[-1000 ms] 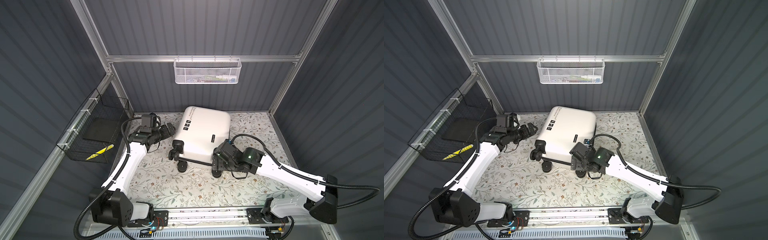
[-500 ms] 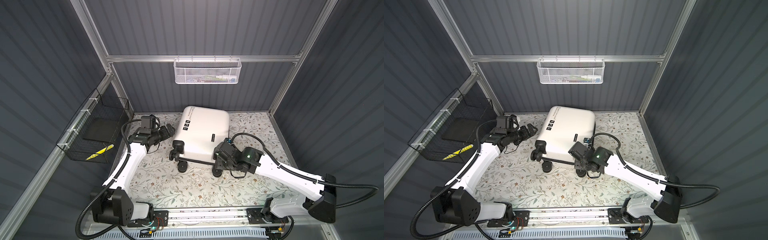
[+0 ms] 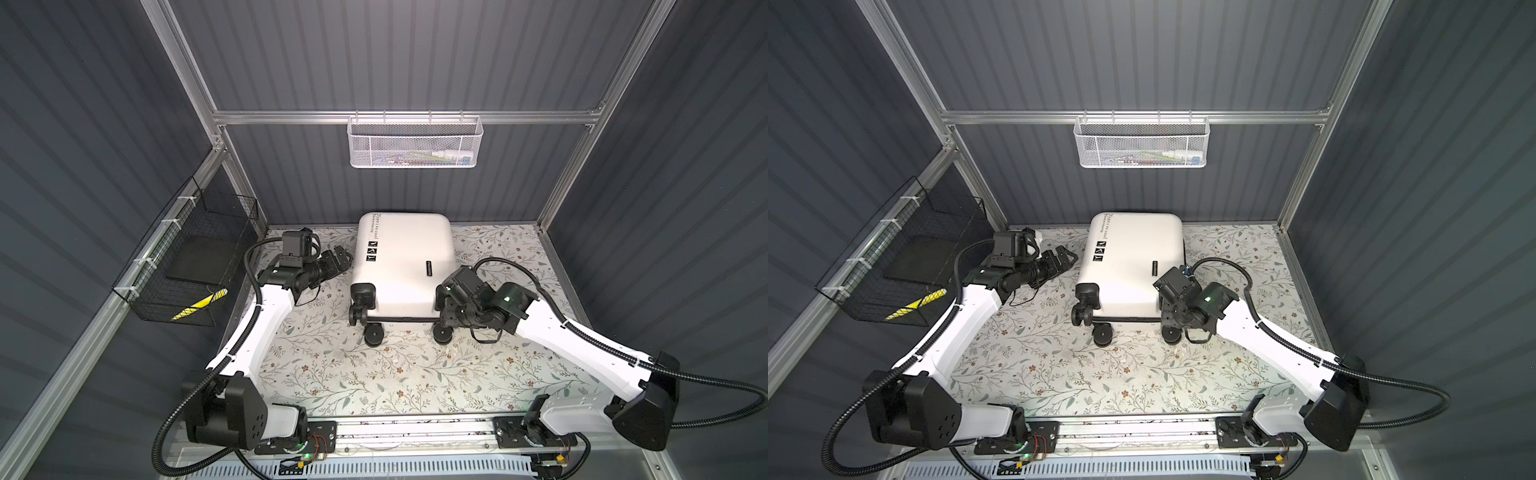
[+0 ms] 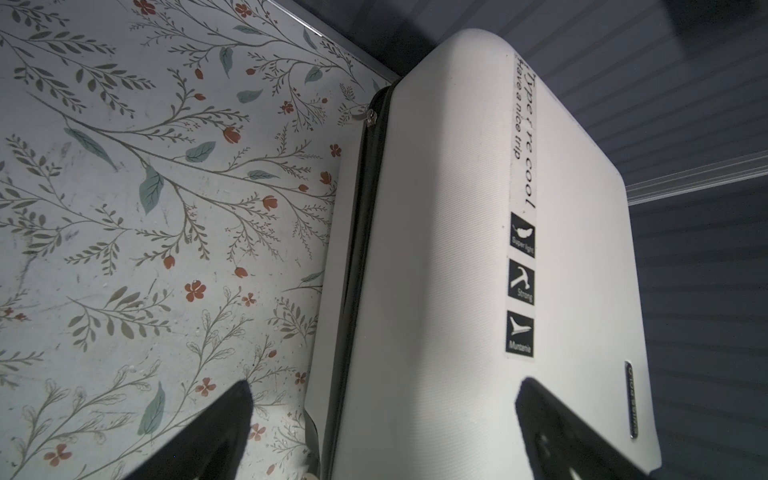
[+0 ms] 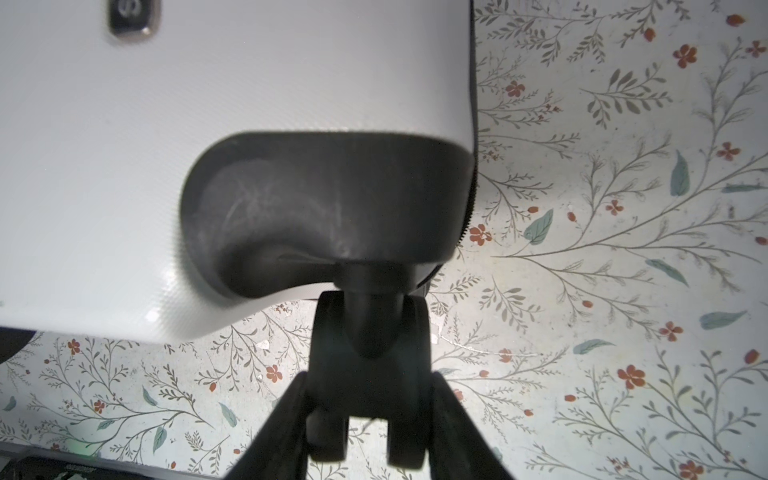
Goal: Pack the luggage
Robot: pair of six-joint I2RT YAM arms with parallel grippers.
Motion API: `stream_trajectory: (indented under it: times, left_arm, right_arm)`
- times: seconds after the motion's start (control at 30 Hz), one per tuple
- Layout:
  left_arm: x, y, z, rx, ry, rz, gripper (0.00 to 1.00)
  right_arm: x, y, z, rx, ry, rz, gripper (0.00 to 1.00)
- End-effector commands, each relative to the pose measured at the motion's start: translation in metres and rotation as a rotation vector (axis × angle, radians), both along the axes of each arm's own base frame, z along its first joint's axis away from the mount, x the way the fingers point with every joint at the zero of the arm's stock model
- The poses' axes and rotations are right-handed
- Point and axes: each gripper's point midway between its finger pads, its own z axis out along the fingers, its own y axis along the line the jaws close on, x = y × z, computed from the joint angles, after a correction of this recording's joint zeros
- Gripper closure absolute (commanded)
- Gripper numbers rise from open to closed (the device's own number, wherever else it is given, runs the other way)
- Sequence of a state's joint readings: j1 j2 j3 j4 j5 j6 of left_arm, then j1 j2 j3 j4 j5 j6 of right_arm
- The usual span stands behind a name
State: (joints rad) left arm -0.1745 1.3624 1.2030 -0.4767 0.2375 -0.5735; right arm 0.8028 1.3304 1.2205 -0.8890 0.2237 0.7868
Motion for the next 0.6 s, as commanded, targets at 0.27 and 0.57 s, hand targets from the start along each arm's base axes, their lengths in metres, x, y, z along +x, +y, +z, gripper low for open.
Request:
stream_trajectory:
  times: [0.27,0.57]
  left_arm:
    - [0.005,0.005,0.014,0.037,0.011,-0.013,0.00]
    - [-0.005,0.028,0.008,0.114,0.078,0.096,0.00]
  right_arm:
    - [-0.004,-0.021,0.037,0.005,-0.082,-0.011,0.01]
    - [-0.007,-0.030,0.050,0.074,-0.149,-0.067,0.01]
